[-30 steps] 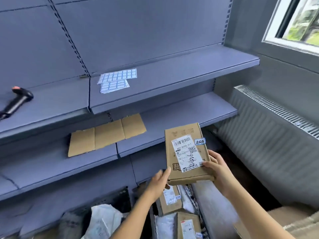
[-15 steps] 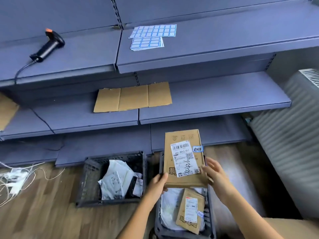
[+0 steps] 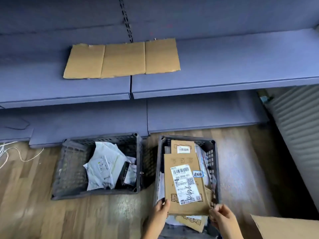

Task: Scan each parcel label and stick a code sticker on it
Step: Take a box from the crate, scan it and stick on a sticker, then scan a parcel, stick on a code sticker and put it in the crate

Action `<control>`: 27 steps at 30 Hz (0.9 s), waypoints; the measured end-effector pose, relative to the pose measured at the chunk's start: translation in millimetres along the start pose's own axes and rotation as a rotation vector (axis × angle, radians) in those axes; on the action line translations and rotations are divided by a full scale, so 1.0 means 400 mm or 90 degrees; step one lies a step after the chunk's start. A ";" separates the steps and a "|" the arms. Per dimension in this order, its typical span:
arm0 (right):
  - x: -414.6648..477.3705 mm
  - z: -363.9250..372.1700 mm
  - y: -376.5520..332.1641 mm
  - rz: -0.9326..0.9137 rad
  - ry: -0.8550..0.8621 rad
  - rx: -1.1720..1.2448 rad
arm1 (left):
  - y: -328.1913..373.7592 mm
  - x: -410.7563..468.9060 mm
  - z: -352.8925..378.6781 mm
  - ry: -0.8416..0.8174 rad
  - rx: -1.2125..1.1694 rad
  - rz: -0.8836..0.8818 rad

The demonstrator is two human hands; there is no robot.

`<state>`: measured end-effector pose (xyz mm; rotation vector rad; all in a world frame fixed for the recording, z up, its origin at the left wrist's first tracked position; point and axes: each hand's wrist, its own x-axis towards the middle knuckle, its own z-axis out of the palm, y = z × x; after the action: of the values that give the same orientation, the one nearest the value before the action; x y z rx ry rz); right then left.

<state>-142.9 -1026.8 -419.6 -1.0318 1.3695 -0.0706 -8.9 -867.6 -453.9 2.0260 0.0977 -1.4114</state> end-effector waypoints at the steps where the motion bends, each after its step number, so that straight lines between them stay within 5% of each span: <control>1: 0.016 0.004 0.030 0.012 0.004 -0.010 | -0.028 0.031 0.013 -0.006 0.008 -0.012; 13: 0.170 0.099 0.246 0.104 -0.040 -0.074 | -0.309 0.280 0.111 -0.019 -0.122 -0.173; 27: 0.175 0.199 0.233 0.092 -0.090 -0.137 | -0.374 0.372 0.141 0.026 -0.168 -0.177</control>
<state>-106.3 -969.2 -543.4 -1.0916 1.3373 0.2577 -54.5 -826.2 -663.5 1.8735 0.5733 -1.4360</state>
